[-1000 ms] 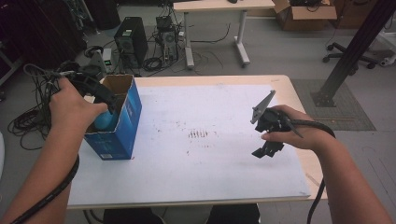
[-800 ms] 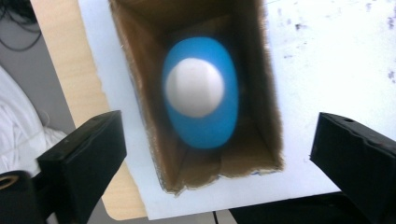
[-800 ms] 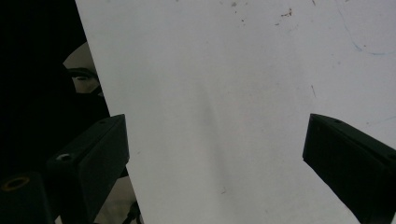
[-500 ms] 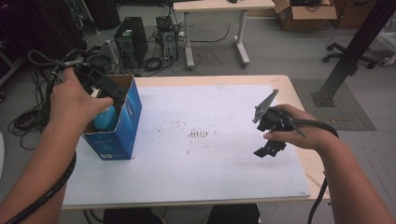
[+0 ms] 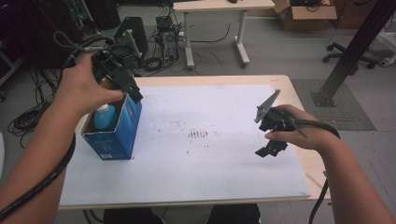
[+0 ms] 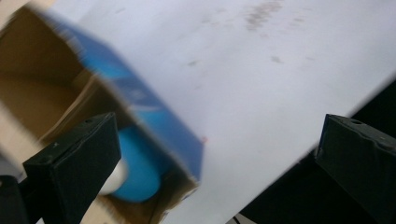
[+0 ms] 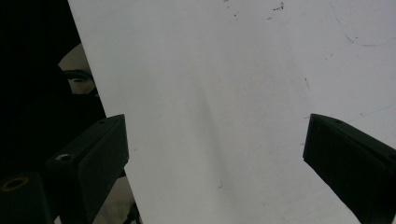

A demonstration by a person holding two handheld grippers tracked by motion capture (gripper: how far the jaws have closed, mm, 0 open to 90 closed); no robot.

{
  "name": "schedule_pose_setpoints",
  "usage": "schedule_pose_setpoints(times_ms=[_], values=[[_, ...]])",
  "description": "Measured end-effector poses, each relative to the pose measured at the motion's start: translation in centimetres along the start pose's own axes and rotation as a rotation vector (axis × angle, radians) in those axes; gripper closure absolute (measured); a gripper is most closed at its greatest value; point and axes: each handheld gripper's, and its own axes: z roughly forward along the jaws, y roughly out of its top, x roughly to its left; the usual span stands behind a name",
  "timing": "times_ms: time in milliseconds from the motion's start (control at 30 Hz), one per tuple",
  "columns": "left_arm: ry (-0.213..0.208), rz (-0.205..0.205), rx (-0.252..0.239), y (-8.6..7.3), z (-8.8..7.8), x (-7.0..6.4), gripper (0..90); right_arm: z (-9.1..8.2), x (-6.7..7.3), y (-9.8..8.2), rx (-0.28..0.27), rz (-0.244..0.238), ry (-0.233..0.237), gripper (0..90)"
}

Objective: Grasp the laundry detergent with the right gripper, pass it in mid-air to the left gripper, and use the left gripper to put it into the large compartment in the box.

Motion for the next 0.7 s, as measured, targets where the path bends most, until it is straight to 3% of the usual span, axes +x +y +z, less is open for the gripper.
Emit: schedule_pose_setpoints(times_ms=[100, 233, 433, 533, 700], values=[[-0.047, 0.084, -0.027, 0.4, -0.5, -0.7, 0.2, 0.1, -0.1, 0.1, 0.002, -0.001, -0.002, 6.8], [-0.072, 0.204, -0.041, 0.9, -0.8, -1.7, 0.2, 0.1, -0.3, 0.4, 0.005, -0.006, 0.001, 6.8], [-0.067, 0.397, 0.029, 1.7, 0.4, -3.7, 0.1, 0.1, -0.5, 0.7, 0.015, -0.016, -0.009, 6.4], [-0.073, 0.493, 0.033, 1.9, 1.0, -4.7, 0.1, 0.1, -0.6, 0.8, 0.02, -0.016, -0.011, 6.4], [-0.086, 0.593, 0.088, 2.2, 2.5, -5.6, 0.1, -0.1, -0.7, 0.9, 0.035, -0.031, -0.015, 6.5]])
